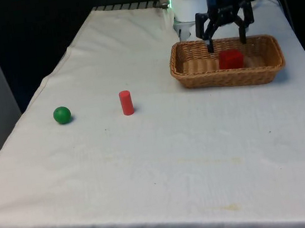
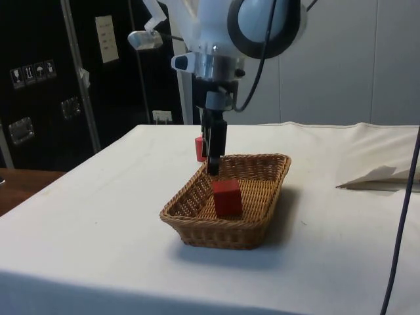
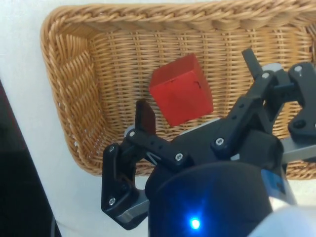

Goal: Pick up the object to the left of the cylinder and place it into the basket.

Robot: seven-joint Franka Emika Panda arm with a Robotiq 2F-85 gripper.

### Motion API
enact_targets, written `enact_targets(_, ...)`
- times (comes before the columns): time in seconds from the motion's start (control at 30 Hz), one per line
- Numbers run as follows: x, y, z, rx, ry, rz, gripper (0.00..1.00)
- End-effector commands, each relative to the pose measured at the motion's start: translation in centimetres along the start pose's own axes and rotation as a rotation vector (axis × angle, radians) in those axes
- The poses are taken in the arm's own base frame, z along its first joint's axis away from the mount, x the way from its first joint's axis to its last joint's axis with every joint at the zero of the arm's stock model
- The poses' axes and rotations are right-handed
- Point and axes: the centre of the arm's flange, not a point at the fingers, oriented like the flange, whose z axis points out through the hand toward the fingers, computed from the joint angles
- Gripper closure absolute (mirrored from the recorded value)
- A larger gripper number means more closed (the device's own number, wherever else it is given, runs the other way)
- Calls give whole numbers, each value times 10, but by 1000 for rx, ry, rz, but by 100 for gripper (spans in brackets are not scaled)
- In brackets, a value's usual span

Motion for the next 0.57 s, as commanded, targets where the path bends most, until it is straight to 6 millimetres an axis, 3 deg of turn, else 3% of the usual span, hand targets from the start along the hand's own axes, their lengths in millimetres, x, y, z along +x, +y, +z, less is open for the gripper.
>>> enact_targets(0.0,1,5,0,-8,-11,-1,0)
enact_targets(0.53,16,8,-16,8,5,-1,0)
